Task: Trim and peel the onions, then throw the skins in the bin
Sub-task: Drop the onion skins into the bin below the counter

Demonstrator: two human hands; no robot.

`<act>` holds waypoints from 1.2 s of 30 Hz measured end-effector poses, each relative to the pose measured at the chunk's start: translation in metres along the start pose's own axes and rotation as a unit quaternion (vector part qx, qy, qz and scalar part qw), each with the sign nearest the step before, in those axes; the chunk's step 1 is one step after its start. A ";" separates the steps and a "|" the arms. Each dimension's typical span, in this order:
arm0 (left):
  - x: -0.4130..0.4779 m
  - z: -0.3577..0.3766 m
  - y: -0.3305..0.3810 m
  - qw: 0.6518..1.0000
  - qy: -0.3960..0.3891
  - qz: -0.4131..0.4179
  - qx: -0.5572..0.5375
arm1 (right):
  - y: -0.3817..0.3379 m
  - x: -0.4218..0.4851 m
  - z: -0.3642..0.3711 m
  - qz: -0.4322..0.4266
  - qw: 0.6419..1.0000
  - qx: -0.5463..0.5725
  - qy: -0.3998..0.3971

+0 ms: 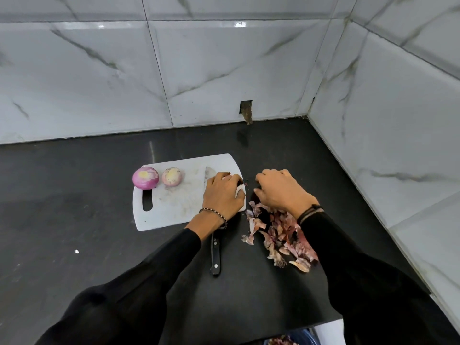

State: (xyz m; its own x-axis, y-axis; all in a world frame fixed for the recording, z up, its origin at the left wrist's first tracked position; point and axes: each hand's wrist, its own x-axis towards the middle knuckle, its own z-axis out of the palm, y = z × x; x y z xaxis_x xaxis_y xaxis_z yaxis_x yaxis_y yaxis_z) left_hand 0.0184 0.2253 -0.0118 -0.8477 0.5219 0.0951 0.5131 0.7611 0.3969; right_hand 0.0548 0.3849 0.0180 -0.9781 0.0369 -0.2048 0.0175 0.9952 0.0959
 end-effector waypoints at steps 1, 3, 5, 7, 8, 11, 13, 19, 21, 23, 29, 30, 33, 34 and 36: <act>0.002 0.003 0.001 1.000 -0.001 -0.001 -0.006 | 0.007 -0.001 -0.002 -0.001 1.000 0.023 0.017; 0.010 0.008 0.006 0.999 -0.008 0.007 -0.048 | 0.024 0.000 -0.006 0.002 0.996 0.080 0.039; 0.018 0.010 0.015 0.995 -0.034 0.009 -0.090 | 0.041 0.003 -0.007 0.014 0.986 0.160 0.036; 0.028 0.012 0.023 0.994 -0.066 0.014 -0.089 | 0.057 0.004 -0.004 0.032 0.960 0.277 0.006; 0.033 0.014 0.027 0.993 -0.086 0.015 -0.078 | 0.063 0.003 0.000 0.042 0.942 0.332 -0.021; 0.040 0.017 0.036 0.987 -0.146 0.019 -0.063 | 0.076 -0.004 0.021 0.044 0.901 0.428 -0.060; 0.036 0.020 0.039 0.981 -0.175 0.029 -0.078 | 0.077 -0.013 0.031 0.038 0.881 0.469 -0.046; -0.007 0.008 0.052 0.971 -0.202 0.043 -0.120 | 0.070 -0.053 0.049 0.017 0.851 0.525 -0.007; -0.023 0.005 0.054 0.968 -0.213 0.043 -0.125 | 0.066 -0.069 0.056 0.017 0.848 0.530 -0.005; -0.034 0.006 0.053 0.962 -0.223 0.041 -0.149 | 0.061 -0.084 0.058 0.012 0.843 0.537 -0.007; -0.048 0.013 0.052 0.948 -0.196 0.026 -0.250 | 0.058 -0.111 0.059 0.058 0.815 0.576 0.032; -0.048 0.015 0.053 0.945 -0.191 0.013 -0.265 | 0.057 -0.115 0.059 0.079 0.808 0.582 0.040; -0.049 0.022 0.056 0.944 -0.157 -0.004 -0.291 | 0.047 -0.132 0.061 0.147 0.802 0.575 0.071; -0.048 0.026 0.056 0.944 -0.150 -0.005 -0.293 | 0.040 -0.139 0.063 0.160 0.800 0.572 0.085; -0.049 0.031 0.058 0.945 -0.147 -0.007 -0.291 | 0.023 -0.151 0.068 0.185 0.796 0.564 0.119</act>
State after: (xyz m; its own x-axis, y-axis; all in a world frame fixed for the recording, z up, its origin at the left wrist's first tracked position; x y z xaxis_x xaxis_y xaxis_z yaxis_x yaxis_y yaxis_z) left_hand 0.0935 0.2557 -0.0223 -0.7351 0.6638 -0.1377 0.2686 0.4716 0.8399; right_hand 0.2165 0.4079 -0.0150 -0.8719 0.4622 -0.1619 0.3571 0.3740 -0.8559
